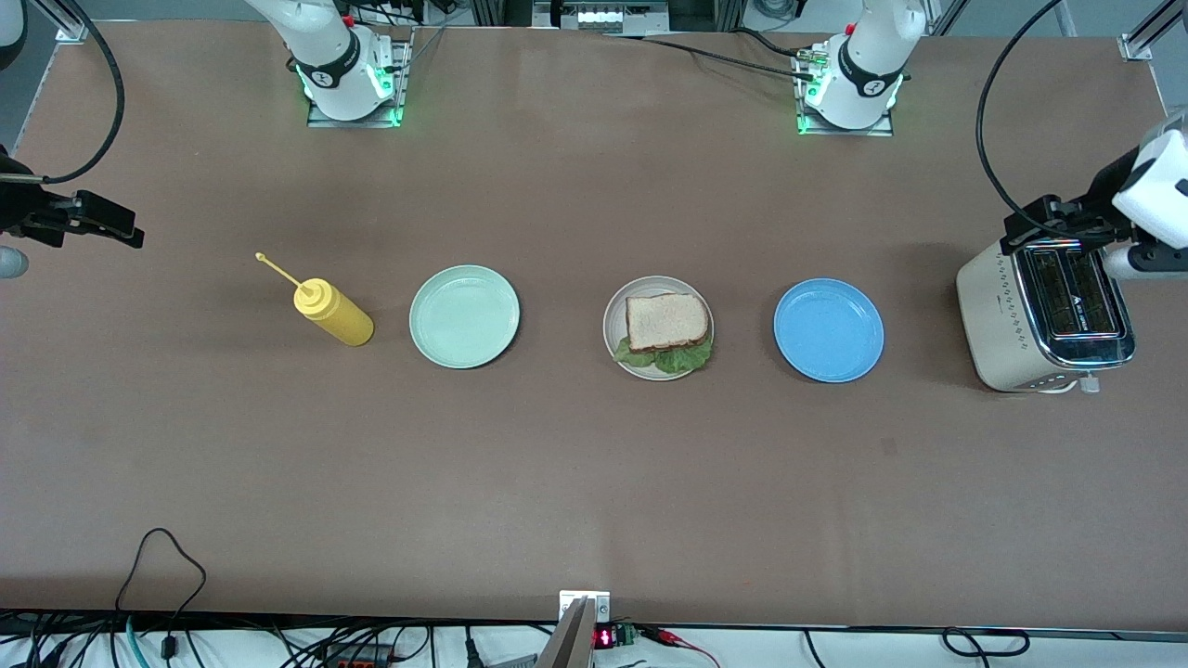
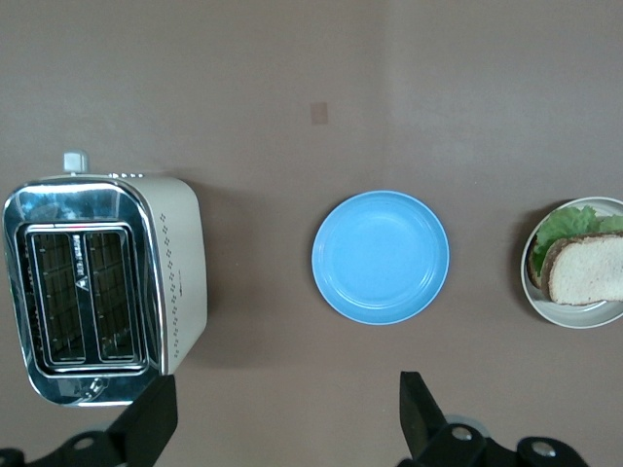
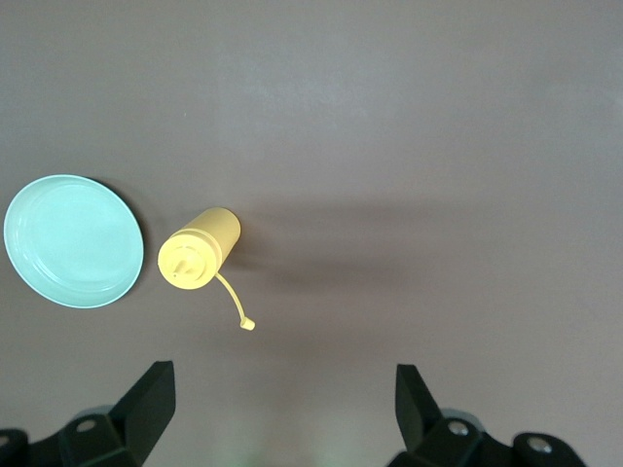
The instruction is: Make sandwich in beige plate with both arms
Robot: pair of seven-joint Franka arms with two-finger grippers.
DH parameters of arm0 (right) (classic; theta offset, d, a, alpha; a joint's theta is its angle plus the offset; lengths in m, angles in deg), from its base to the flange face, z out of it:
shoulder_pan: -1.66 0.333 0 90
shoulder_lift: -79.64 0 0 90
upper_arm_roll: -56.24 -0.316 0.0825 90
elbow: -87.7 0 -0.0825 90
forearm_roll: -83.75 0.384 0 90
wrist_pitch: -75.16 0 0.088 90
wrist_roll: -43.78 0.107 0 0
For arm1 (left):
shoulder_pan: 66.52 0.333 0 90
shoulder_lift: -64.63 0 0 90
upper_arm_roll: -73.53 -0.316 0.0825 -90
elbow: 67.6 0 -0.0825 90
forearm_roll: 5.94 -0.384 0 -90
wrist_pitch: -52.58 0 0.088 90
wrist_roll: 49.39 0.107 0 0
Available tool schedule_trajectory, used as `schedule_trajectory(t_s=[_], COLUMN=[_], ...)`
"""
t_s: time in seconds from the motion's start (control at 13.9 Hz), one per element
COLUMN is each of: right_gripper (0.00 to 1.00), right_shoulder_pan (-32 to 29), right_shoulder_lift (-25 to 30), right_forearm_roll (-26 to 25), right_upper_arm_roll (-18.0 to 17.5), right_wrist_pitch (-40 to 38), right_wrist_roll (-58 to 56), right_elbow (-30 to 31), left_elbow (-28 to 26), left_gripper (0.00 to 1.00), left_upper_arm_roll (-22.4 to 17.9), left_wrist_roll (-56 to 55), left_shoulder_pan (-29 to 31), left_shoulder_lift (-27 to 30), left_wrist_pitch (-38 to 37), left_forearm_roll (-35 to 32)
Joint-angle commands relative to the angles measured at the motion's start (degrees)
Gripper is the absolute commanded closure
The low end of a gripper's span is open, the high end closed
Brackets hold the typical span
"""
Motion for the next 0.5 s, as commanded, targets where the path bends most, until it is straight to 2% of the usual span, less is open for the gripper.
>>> schedule_trajectory(t_s=[0.0, 0.43], right_gripper=[0.0, 0.0], right_shoulder_pan=[-0.52, -0.43], right_shoulder_lift=[1.79, 1.88], right_forearm_roll=[0.73, 0.72], right_upper_arm_roll=[-0.39, -0.39], right_wrist_pitch=[0.04, -0.14], right_wrist_roll=[0.65, 0.57], right_elbow=[1.83, 1.92], left_elbow=[-4.09, -4.0], left_gripper=[0.0, 0.0], left_upper_arm_roll=[0.69, 0.78], left_wrist_roll=[0.46, 0.47], left_shoulder_pan=[0.35, 0.35], left_shoulder_lift=[3.95, 4.39], left_wrist_pitch=[-0.09, -0.89], left_forearm_roll=[0.07, -0.02])
